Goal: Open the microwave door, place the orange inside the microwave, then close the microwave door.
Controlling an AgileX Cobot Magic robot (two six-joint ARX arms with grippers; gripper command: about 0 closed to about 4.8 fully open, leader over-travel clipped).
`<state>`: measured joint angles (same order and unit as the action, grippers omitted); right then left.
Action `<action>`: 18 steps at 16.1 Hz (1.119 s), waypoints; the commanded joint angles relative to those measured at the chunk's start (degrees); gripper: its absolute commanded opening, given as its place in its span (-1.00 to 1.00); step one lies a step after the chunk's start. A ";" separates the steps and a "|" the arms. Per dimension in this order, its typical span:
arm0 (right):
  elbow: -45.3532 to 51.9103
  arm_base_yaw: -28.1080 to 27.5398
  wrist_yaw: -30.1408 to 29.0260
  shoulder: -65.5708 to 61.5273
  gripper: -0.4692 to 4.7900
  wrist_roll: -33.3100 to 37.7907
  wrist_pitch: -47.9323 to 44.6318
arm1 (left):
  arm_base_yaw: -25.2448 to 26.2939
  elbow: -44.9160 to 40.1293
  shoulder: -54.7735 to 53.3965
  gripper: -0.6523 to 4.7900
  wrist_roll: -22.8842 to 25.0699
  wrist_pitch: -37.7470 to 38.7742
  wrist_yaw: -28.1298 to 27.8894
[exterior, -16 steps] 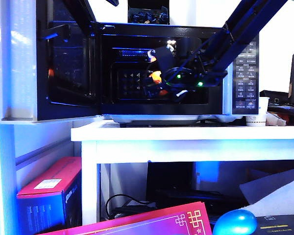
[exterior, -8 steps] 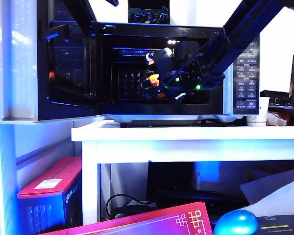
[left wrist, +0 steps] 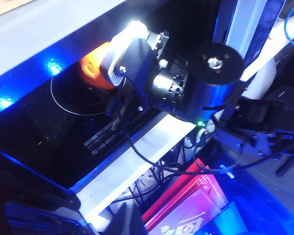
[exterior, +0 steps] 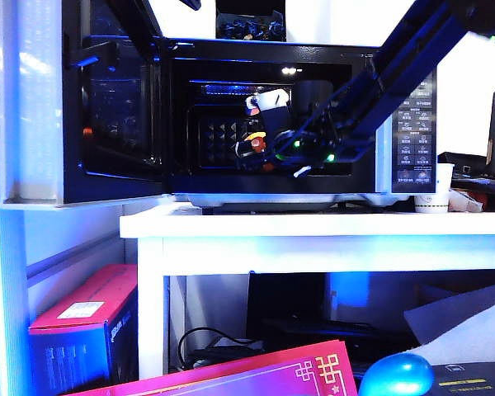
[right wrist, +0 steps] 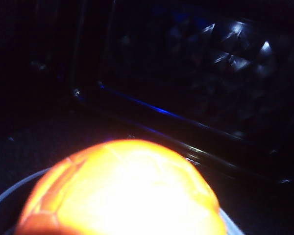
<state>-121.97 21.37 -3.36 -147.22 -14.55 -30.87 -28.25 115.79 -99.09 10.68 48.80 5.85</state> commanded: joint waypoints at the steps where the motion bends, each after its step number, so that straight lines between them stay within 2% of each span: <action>1: -2.12 0.44 -1.09 -1.84 -0.62 3.74 -0.09 | -0.02 0.11 0.09 -0.78 -0.15 -0.44 0.24; 4: -3.45 0.46 -1.05 -2.64 -0.56 4.24 -0.13 | -0.02 0.09 0.09 -0.78 -0.15 -0.48 0.24; 5: -3.45 0.46 -1.07 -2.64 -0.08 4.22 -0.13 | -0.02 0.09 0.09 -0.78 -0.15 -0.48 0.24; 6: -3.43 0.46 -1.33 -2.64 0.69 4.20 -0.15 | -0.02 0.09 0.09 -0.78 -0.17 -0.50 0.22; 7: -3.43 0.46 -1.57 -2.64 0.99 4.20 -0.15 | -0.02 0.09 0.09 -0.78 -0.17 -0.48 0.22; 14: -3.43 0.87 -2.82 -2.40 1.00 4.24 2.56 | -0.02 0.09 0.09 -0.78 -0.15 0.02 0.20; 18: -3.32 0.85 -2.80 -0.46 1.00 4.02 9.27 | -0.02 0.09 0.09 -0.78 -0.15 0.04 0.20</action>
<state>-125.38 21.96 -5.72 -147.94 -10.41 -23.66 -28.27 115.79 -99.09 10.68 49.08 5.87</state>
